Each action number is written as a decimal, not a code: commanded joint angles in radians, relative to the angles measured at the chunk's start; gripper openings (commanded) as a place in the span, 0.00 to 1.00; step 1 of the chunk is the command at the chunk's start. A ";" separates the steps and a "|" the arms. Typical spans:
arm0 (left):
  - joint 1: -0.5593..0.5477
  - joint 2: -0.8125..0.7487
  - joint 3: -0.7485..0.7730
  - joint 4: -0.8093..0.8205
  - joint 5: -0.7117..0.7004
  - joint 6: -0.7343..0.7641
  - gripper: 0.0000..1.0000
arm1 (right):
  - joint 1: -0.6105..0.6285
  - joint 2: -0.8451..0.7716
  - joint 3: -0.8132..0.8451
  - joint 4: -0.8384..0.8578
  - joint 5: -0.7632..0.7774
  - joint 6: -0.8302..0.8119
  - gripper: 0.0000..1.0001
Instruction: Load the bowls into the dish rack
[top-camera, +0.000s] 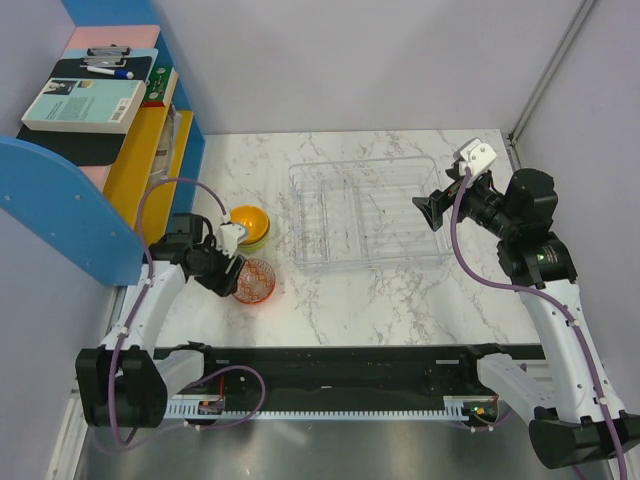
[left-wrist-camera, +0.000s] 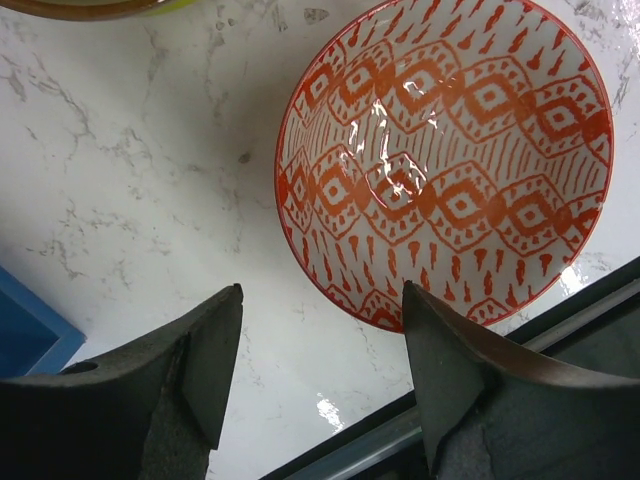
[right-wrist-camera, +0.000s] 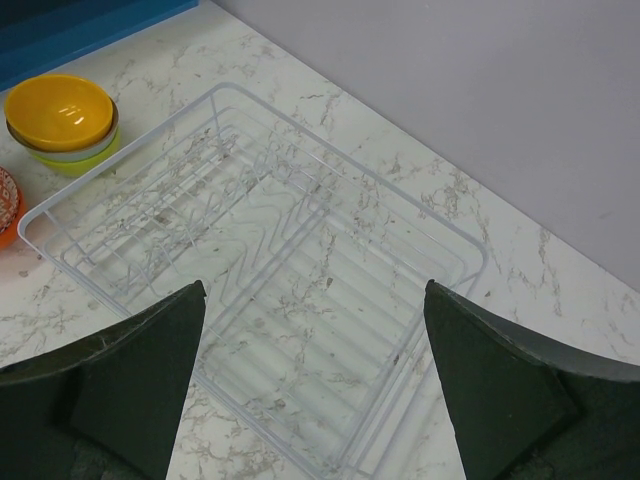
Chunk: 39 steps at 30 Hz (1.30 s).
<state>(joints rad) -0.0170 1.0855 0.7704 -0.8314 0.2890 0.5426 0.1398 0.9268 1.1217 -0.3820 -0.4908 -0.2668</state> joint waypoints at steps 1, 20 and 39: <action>-0.006 0.039 0.009 0.018 0.013 0.031 0.71 | -0.002 -0.006 -0.005 0.014 -0.008 -0.015 0.98; -0.112 0.155 0.072 0.104 -0.022 -0.044 0.53 | -0.002 -0.011 -0.011 0.012 -0.025 -0.020 0.98; -0.167 0.169 0.076 0.176 -0.157 -0.082 0.02 | -0.002 -0.016 -0.010 0.012 -0.042 -0.014 0.98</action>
<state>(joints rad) -0.1806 1.2537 0.8238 -0.6815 0.1799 0.4805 0.1398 0.9264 1.1168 -0.3820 -0.5037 -0.2703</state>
